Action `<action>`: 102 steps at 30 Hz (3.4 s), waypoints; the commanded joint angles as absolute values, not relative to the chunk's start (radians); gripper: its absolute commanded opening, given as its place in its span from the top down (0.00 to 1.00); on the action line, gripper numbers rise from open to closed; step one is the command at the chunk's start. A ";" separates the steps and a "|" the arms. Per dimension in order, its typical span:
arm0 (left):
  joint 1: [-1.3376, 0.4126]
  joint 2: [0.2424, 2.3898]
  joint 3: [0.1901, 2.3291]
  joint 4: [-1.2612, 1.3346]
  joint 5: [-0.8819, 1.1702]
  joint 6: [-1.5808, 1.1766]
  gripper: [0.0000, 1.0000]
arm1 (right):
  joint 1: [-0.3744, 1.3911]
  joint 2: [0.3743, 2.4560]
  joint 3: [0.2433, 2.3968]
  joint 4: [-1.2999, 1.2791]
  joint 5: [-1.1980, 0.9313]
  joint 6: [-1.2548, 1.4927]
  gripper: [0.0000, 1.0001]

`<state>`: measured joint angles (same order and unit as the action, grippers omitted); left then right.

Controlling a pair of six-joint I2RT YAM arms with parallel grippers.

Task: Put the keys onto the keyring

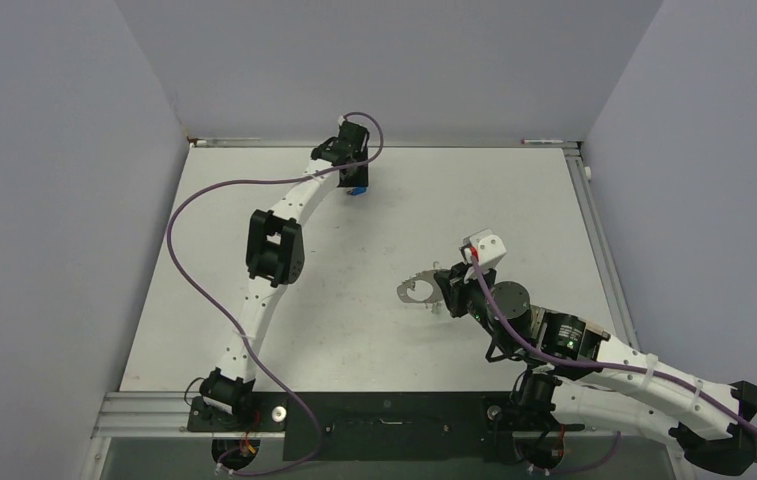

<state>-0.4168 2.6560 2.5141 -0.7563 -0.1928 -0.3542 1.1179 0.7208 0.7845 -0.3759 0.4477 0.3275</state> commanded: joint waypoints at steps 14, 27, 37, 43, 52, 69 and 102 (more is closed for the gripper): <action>-0.408 2.660 2.456 -0.673 -0.218 -0.319 0.74 | 1.112 0.733 0.774 -0.312 0.440 0.336 0.95; -0.412 2.606 2.415 -0.684 -0.241 -0.309 1.00 | 1.112 0.745 0.784 -0.308 0.425 0.329 0.95; -0.413 2.278 1.892 -0.551 -0.233 -0.399 1.00 | 1.113 0.753 0.785 -0.298 0.407 0.331 0.95; -0.504 2.000 1.479 -0.419 -0.314 -0.416 1.00 | 1.119 0.768 0.794 -0.304 0.401 0.337 0.95; -0.719 1.821 1.172 -0.425 -0.448 -0.431 1.00 | 1.126 0.787 0.814 -0.313 0.378 0.358 0.95; -0.741 1.517 0.878 -0.367 -0.404 -0.502 0.56 | 1.137 0.778 0.821 -0.329 0.388 0.374 0.95; -0.770 1.463 0.732 -0.278 -0.551 -1.243 0.69 | 1.140 0.760 0.788 -0.305 0.365 0.382 0.95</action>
<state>-0.7742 1.4918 0.7670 -0.3046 -0.4953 -1.1465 1.1339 0.7769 0.7685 -0.3599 0.3717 0.3756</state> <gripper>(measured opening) 0.305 0.056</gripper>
